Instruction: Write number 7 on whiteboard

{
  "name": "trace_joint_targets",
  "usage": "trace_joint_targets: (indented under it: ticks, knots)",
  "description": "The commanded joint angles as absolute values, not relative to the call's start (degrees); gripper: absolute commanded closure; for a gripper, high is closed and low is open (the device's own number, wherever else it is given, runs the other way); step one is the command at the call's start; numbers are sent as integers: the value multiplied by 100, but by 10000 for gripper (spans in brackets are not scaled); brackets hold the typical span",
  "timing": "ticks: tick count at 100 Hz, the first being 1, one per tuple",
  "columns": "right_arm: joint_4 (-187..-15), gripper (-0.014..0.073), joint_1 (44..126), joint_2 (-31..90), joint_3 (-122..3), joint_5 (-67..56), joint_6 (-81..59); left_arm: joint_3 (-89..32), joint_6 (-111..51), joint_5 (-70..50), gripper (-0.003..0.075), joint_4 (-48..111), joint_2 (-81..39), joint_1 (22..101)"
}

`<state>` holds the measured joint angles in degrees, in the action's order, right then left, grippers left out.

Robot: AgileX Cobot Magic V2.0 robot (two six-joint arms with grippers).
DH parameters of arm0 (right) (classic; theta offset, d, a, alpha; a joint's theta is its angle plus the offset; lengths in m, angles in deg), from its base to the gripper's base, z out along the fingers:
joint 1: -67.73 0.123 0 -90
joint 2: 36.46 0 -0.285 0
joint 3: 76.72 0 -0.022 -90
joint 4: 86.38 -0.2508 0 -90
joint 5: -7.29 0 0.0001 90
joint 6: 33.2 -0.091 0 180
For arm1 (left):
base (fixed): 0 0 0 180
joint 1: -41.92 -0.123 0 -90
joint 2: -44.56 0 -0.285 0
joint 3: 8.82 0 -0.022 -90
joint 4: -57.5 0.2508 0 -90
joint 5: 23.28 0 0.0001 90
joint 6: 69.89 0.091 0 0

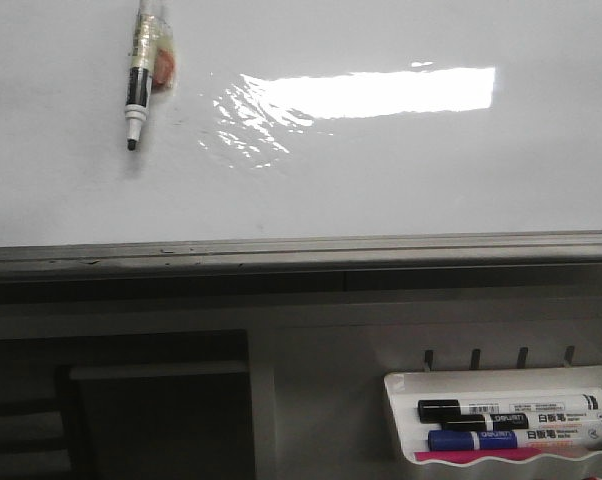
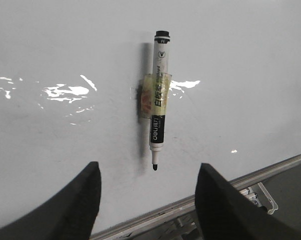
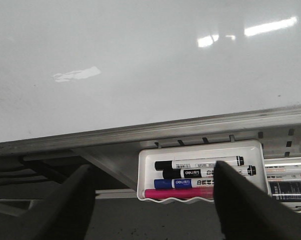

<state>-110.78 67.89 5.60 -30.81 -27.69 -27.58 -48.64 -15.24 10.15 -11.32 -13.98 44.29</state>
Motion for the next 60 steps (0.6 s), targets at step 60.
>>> trace_joint_targets:
  ticks: [60]
  knots:
    - [-11224,146,6796,621,-3295,-2350,-2664,-3952,-1022,-1607,331,-1503,-3474,6764]
